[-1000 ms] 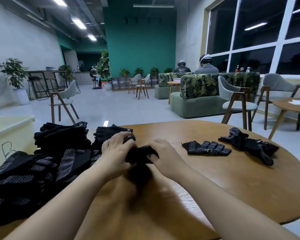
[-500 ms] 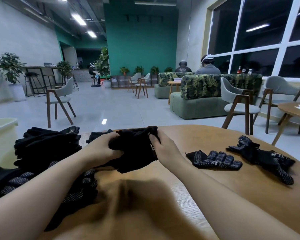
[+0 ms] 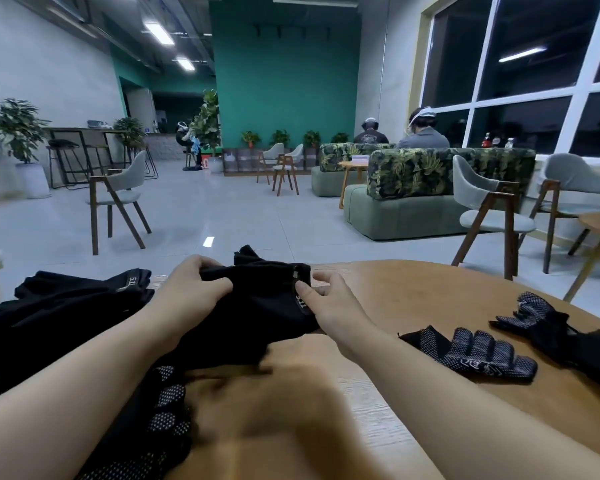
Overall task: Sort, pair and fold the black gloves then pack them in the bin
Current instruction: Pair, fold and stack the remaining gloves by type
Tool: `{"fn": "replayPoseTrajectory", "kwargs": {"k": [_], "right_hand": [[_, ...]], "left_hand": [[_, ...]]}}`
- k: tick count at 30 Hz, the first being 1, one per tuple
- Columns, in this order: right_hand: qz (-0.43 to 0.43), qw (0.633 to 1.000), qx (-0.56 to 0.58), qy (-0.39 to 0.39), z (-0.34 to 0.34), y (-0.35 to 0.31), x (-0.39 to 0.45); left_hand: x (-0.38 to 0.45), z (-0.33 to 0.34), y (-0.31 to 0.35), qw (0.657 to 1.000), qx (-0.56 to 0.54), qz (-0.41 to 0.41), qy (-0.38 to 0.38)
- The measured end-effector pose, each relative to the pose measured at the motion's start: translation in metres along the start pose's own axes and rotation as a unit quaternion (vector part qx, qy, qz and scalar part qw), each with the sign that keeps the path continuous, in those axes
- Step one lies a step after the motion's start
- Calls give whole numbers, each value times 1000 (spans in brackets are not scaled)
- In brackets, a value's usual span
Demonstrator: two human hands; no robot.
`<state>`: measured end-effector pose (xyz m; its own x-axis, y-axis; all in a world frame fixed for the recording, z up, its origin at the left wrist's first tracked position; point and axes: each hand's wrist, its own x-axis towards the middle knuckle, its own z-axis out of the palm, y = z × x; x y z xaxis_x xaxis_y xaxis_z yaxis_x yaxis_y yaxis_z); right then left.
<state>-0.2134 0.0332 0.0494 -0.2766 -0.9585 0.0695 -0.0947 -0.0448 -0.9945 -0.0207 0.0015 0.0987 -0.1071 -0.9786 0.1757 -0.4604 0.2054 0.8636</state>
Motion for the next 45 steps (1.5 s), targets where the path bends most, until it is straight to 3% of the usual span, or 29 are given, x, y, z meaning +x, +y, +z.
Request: {"fn": "replayPoseTrajectory", "kwargs": {"k": [7,16,19,21,23,26,28,30,32,34,36,39,45], "right_hand": [[-27,999,28,-20,24,-15,25],[-39,998,-48,9,52,-6,41],[-40,993,-106,24,60,3,46],[-47,986,-160,30,63,6,50],[-38,980,-195,16,66,9,53],[-19,957,-289,7,72,8,52],[-62,908,-414,27,73,8,50],[-147,880,-452,20,75,11,47],[-228,850,-474,-37,77,16,47],[-239,817,-515,-101,80,22,49],[-185,818,-525,-146,80,24,54],[-120,848,-484,-178,78,25,59],[-95,877,-425,-204,62,32,53]], "left_hand": [[27,-14,-2,990,126,17,59],[43,-6,-21,933,340,94,67],[48,-3,-31,883,450,112,72],[50,0,-32,828,532,161,70],[48,5,-28,798,562,207,66],[46,16,-36,806,559,194,6],[50,18,-47,798,584,140,-55],[51,19,-52,782,607,90,-107],[53,19,-58,770,620,60,-142],[52,19,-62,758,629,43,-166],[53,17,-67,760,621,26,-190],[56,11,-67,771,594,0,-230],[51,10,-64,798,550,-22,-246]]}}
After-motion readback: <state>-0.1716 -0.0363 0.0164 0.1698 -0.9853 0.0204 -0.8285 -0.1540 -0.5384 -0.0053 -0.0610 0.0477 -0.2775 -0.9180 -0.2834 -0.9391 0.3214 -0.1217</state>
